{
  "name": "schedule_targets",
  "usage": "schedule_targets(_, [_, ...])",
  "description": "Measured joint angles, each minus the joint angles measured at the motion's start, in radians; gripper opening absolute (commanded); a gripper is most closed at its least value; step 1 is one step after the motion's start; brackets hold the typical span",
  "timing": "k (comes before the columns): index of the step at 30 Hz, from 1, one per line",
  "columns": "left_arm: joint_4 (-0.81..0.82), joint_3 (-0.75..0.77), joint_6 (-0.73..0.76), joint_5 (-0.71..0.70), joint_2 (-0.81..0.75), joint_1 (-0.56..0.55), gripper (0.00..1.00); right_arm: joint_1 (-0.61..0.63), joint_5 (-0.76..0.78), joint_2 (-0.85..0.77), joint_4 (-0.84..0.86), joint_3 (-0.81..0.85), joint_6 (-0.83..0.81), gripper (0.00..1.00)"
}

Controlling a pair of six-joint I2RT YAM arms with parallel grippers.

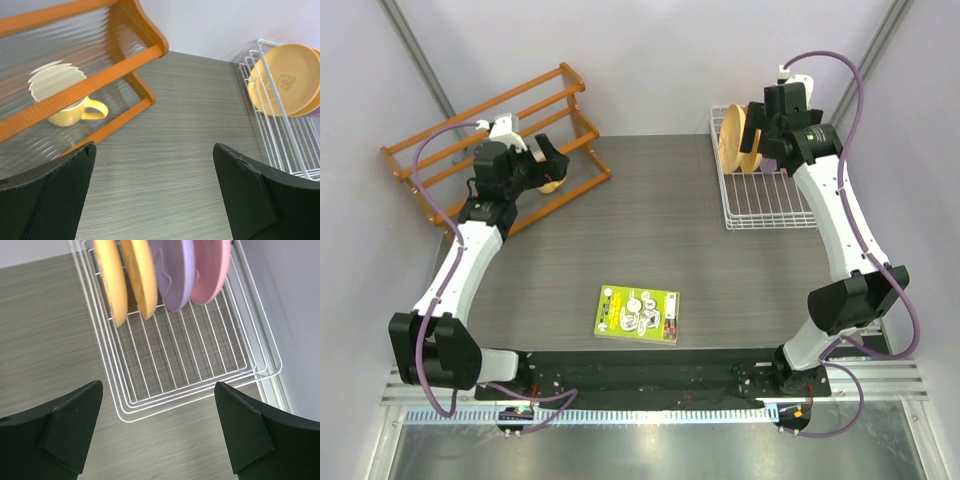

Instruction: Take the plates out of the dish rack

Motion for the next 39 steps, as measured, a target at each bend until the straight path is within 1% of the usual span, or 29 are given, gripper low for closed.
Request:
schedule_targets(2, [-0.012, 0.004, 0.002, -0.016, 0.014, -0.003, 0.99, 0.004, -0.042, 0.0, 0.004, 0.01, -0.055, 0.99])
schedule_targets(4, [-0.056, 0.036, 0.004, -0.059, 0.038, -0.005, 0.99, 0.008, -0.021, -0.001, 0.02, -0.006, -0.072, 1.0])
schedule_targets(7, [-0.135, 0.11, 0.011, -0.149, 0.074, -0.006, 0.99, 0.011, 0.027, -0.026, 0.103, -0.106, -0.065, 1.0])
schedule_targets(8, [-0.161, 0.137, 0.024, -0.18, 0.084, -0.006, 0.99, 0.009, 0.03, -0.039, 0.128, -0.153, -0.056, 1.0])
schedule_targets(10, [-0.18, 0.153, 0.032, -0.221, 0.086, -0.006, 0.99, 0.006, 0.011, -0.043, 0.156, -0.189, -0.052, 1.0])
schedule_targets(13, [-0.204, 0.147, 0.028, -0.29, 0.079, -0.001, 0.99, 0.002, -0.004, -0.021, 0.203, -0.177, -0.056, 1.0])
schedule_targets(16, [-0.203, 0.109, -0.003, -0.321, 0.072, 0.011, 1.0, 0.013, 0.002, 0.054, 0.254, -0.089, -0.086, 1.0])
schedule_targets(20, [-0.202, 0.08, -0.036, -0.28, 0.073, 0.021, 0.99, 0.034, 0.017, 0.166, 0.307, 0.001, -0.124, 0.96])
schedule_targets(23, [-0.194, 0.08, -0.055, -0.214, 0.084, 0.021, 0.99, 0.047, 0.028, 0.26, 0.329, 0.055, -0.154, 0.85])
schedule_targets(25, [-0.185, 0.079, -0.061, -0.172, 0.097, 0.021, 0.99, 0.055, 0.04, 0.315, 0.333, 0.09, -0.17, 0.84])
schedule_targets(26, [-0.177, 0.078, -0.062, -0.155, 0.102, 0.021, 1.0, 0.059, 0.051, 0.345, 0.335, 0.111, -0.18, 0.8])
schedule_targets(29, [-0.155, 0.061, -0.063, -0.123, 0.108, 0.021, 1.0, 0.068, 0.087, 0.426, 0.351, 0.172, -0.21, 0.68])
schedule_targets(31, [-0.148, 0.051, -0.063, -0.113, 0.108, 0.021, 0.99, 0.069, 0.106, 0.466, 0.365, 0.204, -0.233, 0.67])
schedule_targets(32, [-0.146, 0.048, -0.063, -0.108, 0.108, 0.021, 0.99, 0.07, 0.119, 0.486, 0.37, 0.221, -0.243, 0.62])
schedule_targets(39, [-0.137, 0.046, -0.061, -0.092, 0.108, 0.021, 0.99, 0.071, 0.209, 0.592, 0.426, 0.306, -0.31, 0.62])
